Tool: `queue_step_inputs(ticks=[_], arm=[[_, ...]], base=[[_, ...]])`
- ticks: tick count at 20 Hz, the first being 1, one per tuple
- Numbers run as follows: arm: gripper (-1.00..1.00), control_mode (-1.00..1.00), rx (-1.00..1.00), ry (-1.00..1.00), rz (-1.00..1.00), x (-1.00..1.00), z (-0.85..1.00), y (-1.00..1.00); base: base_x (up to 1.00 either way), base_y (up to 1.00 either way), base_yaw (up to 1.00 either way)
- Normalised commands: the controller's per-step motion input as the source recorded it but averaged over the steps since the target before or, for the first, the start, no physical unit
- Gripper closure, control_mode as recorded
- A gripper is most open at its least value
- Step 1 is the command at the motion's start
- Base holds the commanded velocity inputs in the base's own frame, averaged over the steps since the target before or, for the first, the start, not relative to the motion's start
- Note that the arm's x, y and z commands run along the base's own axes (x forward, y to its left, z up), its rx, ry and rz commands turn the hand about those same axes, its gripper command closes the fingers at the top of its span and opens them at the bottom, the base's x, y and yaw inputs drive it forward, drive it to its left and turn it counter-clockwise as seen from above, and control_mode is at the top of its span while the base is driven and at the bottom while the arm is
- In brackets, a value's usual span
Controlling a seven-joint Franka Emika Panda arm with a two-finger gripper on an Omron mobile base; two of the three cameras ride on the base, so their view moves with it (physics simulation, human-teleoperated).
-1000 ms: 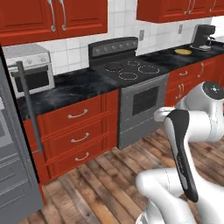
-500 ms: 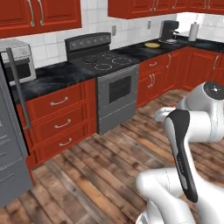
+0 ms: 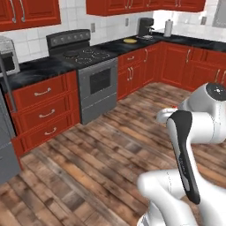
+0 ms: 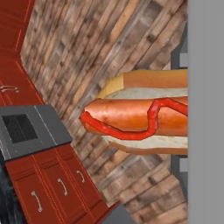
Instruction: Place the cold items (potato and mushroom) from the fridge in one tupperware on the dining counter. Place the warm items (hot dog and kebab skewer) in the stove area in another tupperware.
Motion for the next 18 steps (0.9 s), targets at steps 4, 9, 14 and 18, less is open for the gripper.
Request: queue_step_inputs(ticks=[4,9,14,18], arm=[[1.00,1.00,0.00,0.00,0.00,0.00,0.00,0.00],[1.00,1.00,0.00,0.00,0.00,0.00,0.00,0.00],[1.00,1.00,0.00,0.00,0.00,0.00,0.00,0.00],[1.00,1.00,0.00,0.00,0.00,0.00,0.00,0.00]], base=[[-1.00,-0.13,-0.19],[-1.00,-0.14,-0.18],[-1.00,-0.12,-0.18],[-1.00,-0.13,-0.17]])
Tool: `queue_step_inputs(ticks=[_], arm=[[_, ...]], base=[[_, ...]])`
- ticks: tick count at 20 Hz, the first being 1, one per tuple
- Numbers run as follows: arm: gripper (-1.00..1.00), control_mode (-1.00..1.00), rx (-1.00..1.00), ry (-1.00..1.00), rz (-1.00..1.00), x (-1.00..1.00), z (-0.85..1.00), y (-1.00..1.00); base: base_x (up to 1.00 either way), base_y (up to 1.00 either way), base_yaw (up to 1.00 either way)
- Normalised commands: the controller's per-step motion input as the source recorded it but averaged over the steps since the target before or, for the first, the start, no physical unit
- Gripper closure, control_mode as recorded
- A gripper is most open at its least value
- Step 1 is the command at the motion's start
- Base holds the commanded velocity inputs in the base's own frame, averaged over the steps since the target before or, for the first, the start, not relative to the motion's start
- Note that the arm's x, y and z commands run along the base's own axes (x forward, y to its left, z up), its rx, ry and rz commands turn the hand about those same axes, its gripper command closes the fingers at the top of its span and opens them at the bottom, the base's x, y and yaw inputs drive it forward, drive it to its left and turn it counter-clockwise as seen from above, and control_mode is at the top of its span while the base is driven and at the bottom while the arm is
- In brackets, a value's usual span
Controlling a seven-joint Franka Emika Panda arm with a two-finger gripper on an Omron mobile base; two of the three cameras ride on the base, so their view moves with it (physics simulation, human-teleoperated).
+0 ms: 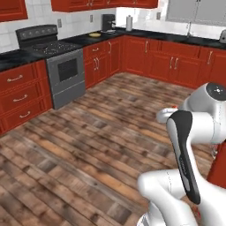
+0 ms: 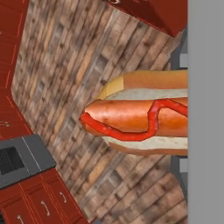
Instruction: Place the cold items (potato and mushroom) from the fridge in one tupperware on the dining counter. Place the warm items (hot dog and kebab skewer) in the stove area in another tupperware.
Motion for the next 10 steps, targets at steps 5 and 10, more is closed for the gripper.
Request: queue_step_inputs(ticks=[5,10], arm=[[1.00,1.00,0.00,0.00,0.00,0.00,0.00,0.00],[1.00,1.00,0.00,0.00,0.00,0.00,0.00,0.00]], base=[[-1.00,-0.64,-0.12],[-0.97,-1.00,-0.07]])
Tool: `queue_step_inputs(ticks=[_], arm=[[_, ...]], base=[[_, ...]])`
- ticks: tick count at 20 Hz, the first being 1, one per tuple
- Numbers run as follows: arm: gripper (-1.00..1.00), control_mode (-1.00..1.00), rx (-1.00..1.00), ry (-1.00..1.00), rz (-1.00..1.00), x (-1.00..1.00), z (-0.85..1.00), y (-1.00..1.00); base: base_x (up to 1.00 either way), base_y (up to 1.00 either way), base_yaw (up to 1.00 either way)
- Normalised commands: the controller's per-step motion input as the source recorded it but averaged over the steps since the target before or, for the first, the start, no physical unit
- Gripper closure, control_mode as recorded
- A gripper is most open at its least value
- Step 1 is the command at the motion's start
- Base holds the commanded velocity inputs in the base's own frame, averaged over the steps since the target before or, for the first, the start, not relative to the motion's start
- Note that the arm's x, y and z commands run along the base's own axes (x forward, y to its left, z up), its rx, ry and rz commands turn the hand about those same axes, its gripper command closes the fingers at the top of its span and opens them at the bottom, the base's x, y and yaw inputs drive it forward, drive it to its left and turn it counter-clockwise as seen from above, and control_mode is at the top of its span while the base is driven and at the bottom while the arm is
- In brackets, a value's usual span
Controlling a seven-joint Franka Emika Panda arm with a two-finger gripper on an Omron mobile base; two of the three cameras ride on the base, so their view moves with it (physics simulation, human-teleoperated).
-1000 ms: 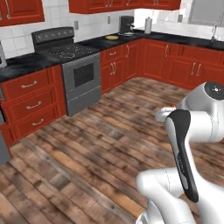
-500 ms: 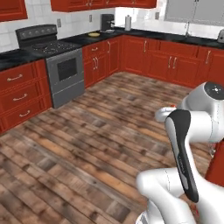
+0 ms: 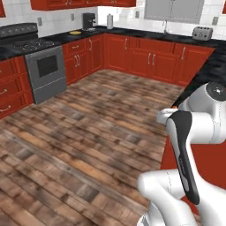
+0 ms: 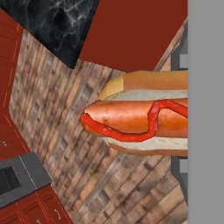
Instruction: Place the cold items (potato and mushroom) from the fridge in one tupperware on the dining counter. Place the warm items (hot dog and kebab skewer) in the stove area in another tupperware.
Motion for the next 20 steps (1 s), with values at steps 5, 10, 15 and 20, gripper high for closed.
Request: queue_step_inputs(ticks=[5,10,15,20], arm=[[1.00,1.00,0.00,0.00,0.00,0.00,0.00,0.00],[1.00,1.00,0.00,0.00,0.00,0.00,0.00,0.00],[1.00,1.00,0.00,0.00,0.00,0.00,0.00,0.00],[1.00,1.00,0.00,0.00,0.00,0.00,0.00,0.00]], base=[[-0.98,-1.00,-0.05],[-0.83,-1.00,-0.04],[-0.40,-1.00,-0.02],[-0.10,-1.00,0.00]])
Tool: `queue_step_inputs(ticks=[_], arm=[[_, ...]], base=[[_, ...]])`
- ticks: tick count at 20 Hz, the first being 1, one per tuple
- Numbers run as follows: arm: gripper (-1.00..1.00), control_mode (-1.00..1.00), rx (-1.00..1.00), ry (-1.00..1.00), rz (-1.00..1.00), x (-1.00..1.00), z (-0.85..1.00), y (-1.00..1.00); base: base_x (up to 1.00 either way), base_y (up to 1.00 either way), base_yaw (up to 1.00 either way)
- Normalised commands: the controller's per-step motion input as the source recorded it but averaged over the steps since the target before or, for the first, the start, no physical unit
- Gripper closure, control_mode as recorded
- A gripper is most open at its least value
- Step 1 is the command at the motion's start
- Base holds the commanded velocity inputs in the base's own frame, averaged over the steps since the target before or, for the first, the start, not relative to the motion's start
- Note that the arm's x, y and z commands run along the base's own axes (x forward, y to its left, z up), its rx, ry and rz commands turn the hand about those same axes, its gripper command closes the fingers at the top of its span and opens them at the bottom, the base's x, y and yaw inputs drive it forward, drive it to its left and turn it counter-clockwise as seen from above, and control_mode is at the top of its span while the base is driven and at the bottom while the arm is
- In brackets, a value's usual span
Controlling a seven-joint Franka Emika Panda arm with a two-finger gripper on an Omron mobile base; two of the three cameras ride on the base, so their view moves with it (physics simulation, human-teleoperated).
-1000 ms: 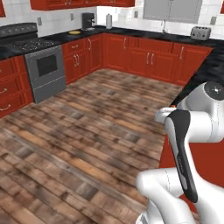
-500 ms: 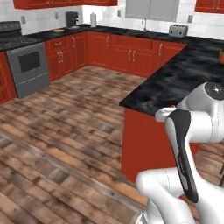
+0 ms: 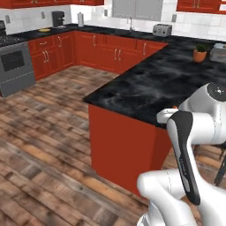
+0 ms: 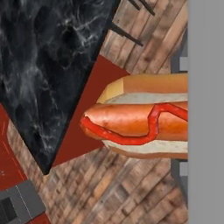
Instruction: Place the cold items (potato and mushroom) from the fridge in one tupperware on the dining counter. Place the warm items (hot dog and kebab skewer) in the stove area in another tupperware.
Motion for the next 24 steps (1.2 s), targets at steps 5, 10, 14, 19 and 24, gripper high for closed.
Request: queue_step_inputs(ticks=[5,10,14,19,24], arm=[[1.00,1.00,0.00,0.00,0.00,0.00,0.00,0.00],[1.00,1.00,0.00,0.00,0.00,0.00,0.00,0.00],[1.00,1.00,0.00,0.00,0.00,0.00,0.00,0.00],[1.00,1.00,0.00,0.00,0.00,0.00,0.00,0.00],[1.00,1.00,0.00,0.00,0.00,0.00,0.00,0.00]], base=[[-0.02,-1.00,0.00],[0.00,-1.00,0.00],[0.00,-1.00,0.00],[0.00,-1.00,0.00],[0.00,-1.00,0.00]])
